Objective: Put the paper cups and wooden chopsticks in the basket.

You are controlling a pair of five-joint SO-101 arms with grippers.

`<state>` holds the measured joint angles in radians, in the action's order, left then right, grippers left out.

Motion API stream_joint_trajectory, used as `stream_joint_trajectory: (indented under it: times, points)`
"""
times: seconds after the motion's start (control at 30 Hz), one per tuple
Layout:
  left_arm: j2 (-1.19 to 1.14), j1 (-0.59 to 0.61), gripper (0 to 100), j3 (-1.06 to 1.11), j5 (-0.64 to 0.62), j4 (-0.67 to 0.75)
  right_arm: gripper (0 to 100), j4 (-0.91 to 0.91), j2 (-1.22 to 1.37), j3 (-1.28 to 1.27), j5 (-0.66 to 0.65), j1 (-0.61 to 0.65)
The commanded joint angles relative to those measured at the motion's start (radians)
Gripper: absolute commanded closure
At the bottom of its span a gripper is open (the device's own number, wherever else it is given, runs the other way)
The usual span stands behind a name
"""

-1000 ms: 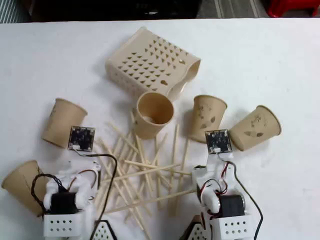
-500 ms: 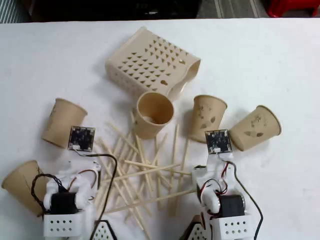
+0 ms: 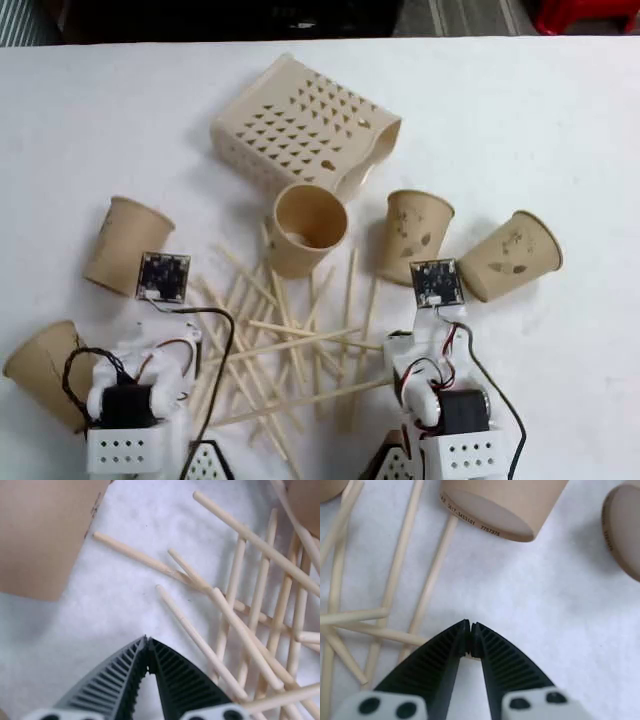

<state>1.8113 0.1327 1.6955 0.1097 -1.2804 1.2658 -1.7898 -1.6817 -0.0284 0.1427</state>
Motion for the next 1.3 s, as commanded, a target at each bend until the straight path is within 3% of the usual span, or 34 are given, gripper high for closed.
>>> stream_joint_trajectory:
  times: [0.0, 0.77, 1.03, 1.13, 1.27]
  points:
    - [0.008, 0.001, 98, -0.003, 0.006, -0.005, 98.1, 0.002, -0.010, -0.008, -0.006, -0.004]
    - [0.008, 0.001, 98, -0.003, 0.006, -0.005, 95.6, 0.002, -0.012, 0.021, -0.006, 0.041]
    - [0.008, 0.001, 98, -0.003, 0.006, -0.005, 86.8, -0.002, -0.012, 0.201, 0.000, -0.191]
    - [0.008, 0.001, 98, -0.003, 0.006, -0.005, 86.8, -0.105, -0.012, 0.241, -0.009, -0.278]
    - [0.008, 0.001, 98, -0.003, 0.006, -0.005, 86.7, -0.206, -0.010, 0.282, -0.238, -0.283]
